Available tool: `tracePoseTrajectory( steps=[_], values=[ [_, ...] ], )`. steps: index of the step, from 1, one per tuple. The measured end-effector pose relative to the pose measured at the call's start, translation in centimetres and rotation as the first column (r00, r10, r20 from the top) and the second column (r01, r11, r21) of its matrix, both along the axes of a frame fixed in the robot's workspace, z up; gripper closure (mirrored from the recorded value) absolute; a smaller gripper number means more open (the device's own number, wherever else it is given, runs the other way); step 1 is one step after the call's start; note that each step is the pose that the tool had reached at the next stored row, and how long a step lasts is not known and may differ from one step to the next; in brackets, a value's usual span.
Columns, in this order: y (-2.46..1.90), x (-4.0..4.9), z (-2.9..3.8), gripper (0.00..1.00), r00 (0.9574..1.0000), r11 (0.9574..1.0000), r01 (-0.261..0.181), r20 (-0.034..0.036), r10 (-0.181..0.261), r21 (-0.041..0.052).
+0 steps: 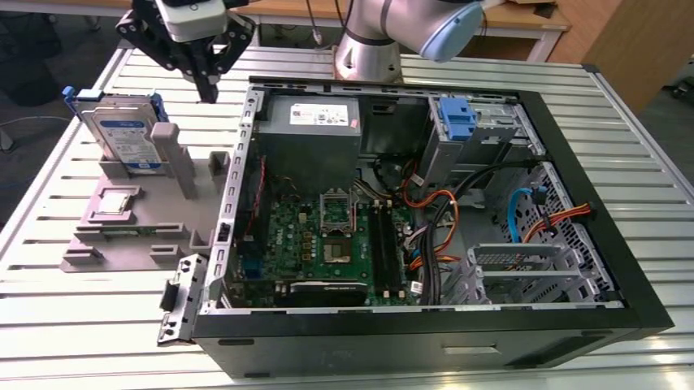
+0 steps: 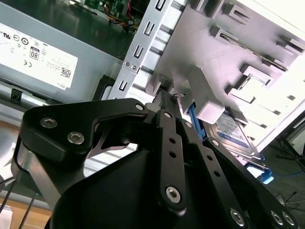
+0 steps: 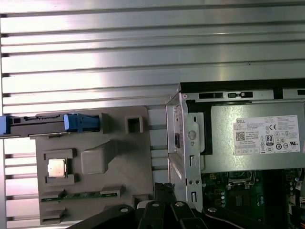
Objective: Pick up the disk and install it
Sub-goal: 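Reach for the disk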
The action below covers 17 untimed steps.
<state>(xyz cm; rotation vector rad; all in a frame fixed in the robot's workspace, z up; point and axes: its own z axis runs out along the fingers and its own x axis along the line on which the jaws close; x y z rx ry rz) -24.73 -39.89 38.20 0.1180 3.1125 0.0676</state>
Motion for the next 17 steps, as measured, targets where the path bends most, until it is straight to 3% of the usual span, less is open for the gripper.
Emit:
tracePoseTrajectory(
  steps=[17],
  values=[
    [0.15, -1.4, -0.21, 0.9, 1.0, 1.0, 0.0, -0.0002, 0.0, -0.0002]
  ],
)
